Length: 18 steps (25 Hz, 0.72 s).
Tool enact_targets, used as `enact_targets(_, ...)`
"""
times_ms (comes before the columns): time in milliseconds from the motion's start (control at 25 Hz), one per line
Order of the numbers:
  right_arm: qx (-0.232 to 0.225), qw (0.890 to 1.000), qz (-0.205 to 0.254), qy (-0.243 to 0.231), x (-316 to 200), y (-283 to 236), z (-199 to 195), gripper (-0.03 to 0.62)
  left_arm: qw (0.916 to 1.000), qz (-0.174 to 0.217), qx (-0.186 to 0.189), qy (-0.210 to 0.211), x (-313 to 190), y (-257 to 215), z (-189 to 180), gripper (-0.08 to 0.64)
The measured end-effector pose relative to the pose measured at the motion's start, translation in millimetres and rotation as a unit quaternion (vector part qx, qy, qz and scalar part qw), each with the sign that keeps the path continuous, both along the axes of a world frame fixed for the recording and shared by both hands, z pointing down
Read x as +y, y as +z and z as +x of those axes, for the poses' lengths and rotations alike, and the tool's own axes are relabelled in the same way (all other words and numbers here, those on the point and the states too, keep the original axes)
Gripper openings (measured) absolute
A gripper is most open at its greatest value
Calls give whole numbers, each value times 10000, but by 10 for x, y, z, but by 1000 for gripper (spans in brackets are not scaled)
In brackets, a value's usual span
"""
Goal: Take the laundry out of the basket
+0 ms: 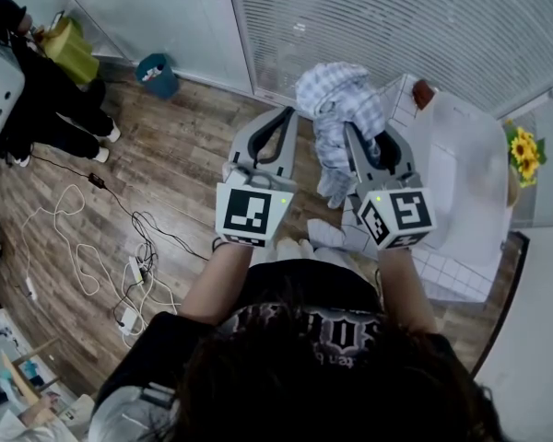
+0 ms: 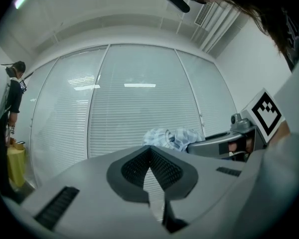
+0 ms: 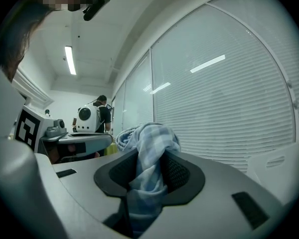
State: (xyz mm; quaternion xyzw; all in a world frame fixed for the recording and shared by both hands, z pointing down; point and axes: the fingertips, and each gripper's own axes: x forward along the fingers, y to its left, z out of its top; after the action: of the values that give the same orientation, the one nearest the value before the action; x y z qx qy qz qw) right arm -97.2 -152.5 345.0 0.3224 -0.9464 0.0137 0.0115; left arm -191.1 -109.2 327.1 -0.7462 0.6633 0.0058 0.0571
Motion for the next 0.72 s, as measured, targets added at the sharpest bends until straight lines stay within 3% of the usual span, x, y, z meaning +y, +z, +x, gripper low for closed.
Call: enact_targets(720,73,9997,11,226,59,83,176,141,9999,-88,50,141,15,75,63,0)
